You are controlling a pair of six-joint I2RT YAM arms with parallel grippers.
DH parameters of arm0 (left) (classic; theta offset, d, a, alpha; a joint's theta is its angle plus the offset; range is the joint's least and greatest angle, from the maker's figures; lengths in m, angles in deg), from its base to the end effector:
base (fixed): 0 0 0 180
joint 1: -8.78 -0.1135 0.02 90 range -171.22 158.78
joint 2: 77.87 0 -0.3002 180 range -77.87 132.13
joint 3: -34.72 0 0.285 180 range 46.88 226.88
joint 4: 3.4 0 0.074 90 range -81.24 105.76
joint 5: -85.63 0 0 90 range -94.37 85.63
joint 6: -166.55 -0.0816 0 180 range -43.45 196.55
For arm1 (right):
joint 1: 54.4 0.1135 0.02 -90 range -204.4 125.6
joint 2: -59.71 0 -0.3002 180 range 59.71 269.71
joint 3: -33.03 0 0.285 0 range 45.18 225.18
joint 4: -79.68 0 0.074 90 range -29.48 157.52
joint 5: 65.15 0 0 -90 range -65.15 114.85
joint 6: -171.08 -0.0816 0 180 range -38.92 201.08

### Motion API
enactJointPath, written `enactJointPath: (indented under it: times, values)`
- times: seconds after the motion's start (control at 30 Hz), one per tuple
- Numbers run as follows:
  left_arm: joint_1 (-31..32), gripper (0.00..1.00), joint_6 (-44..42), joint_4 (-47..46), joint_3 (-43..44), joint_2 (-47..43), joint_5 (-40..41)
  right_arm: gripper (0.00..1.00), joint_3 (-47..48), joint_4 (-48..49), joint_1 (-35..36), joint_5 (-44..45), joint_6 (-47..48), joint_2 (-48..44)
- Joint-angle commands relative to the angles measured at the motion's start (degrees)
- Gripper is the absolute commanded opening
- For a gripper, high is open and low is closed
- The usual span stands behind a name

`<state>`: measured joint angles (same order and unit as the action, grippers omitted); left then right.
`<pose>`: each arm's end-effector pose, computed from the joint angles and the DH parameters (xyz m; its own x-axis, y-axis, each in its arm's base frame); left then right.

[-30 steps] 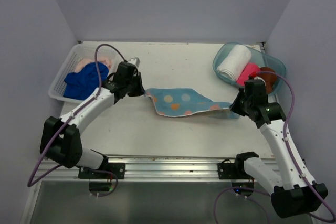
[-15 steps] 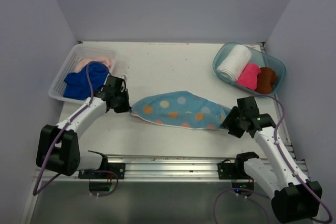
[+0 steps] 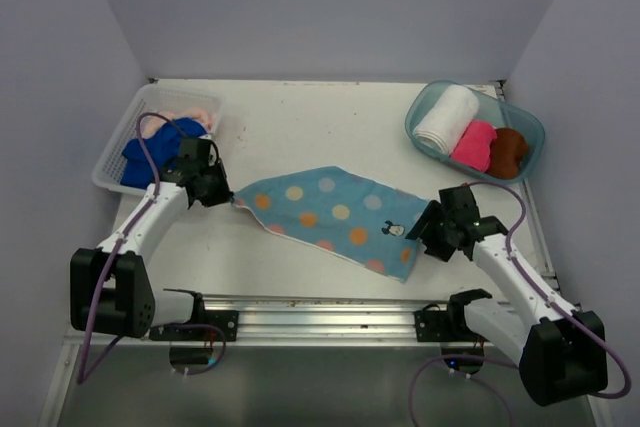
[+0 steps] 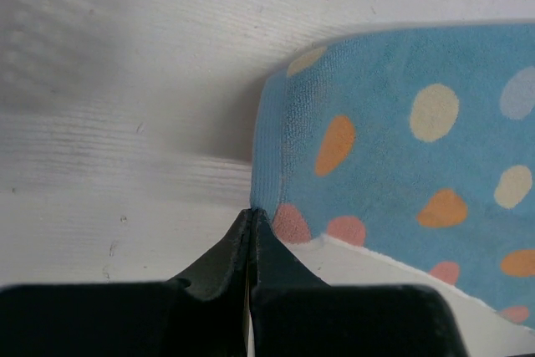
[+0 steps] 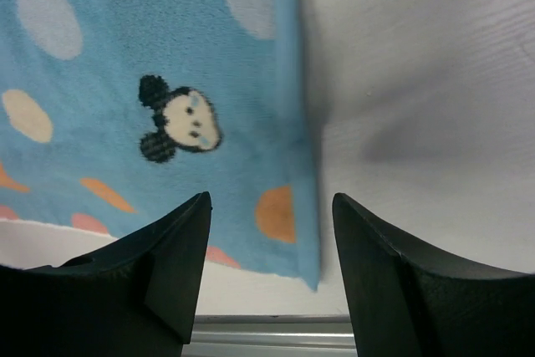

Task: Roll the towels
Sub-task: Flatten the towel

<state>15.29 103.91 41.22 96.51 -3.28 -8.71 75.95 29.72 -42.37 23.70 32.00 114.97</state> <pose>0.2992 -0.0404 0.2088 -0.8141 -0.3683 -0.4489 -0.2484 0.9197 -0.3041 0.1949 0.0432 0.1615 -0.7316 0.6165 -0.2910 0.5119 0.7787 0.3629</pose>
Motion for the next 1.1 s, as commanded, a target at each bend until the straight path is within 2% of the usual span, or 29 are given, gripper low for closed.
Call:
enactJointPath:
  times: [0.0,0.13,0.27,0.4,0.53,0.7,0.93,1.07]
  values:
    - [-0.17,0.0,-1.42,-0.74,1.7,0.65,-1.29,0.64,-1.58,9.48,0.8,-3.85,-0.05,0.46]
    - [-0.17,0.0,-1.78,-0.65,1.88,1.17,-1.55,0.59,-2.9,10.47,1.59,-3.69,0.13,2.12]
    - [-0.17,0.0,-1.86,-0.13,2.14,0.83,-0.5,0.6,-2.2,3.89,4.83,0.96,-2.5,-1.72]
    - [-0.17,0.0,-1.95,0.23,2.23,0.47,-0.06,0.61,-2.28,-5.59,11.5,5.98,-8.3,-7.43]
    - [-0.17,0.0,-1.87,-0.21,2.05,0.56,-0.41,0.53,-5.18,-9.3,15.12,6.24,-13.93,-9.74]
    - [-0.17,0.0,-2.04,-0.39,1.97,0.91,-0.5,0.52,-7.12,-6.07,19.78,6.07,-17.72,-6.94]
    - [-0.17,0.0,-1.95,-0.39,1.7,0.74,-0.67,0.52,-5.45,-1.93,25.49,8.79,-20.35,2.47]
    - [-0.17,0.0,-1.87,-0.3,1.61,0.56,-0.67,0.44,-5.36,-1.92,27.16,10.19,-22.46,3.97]
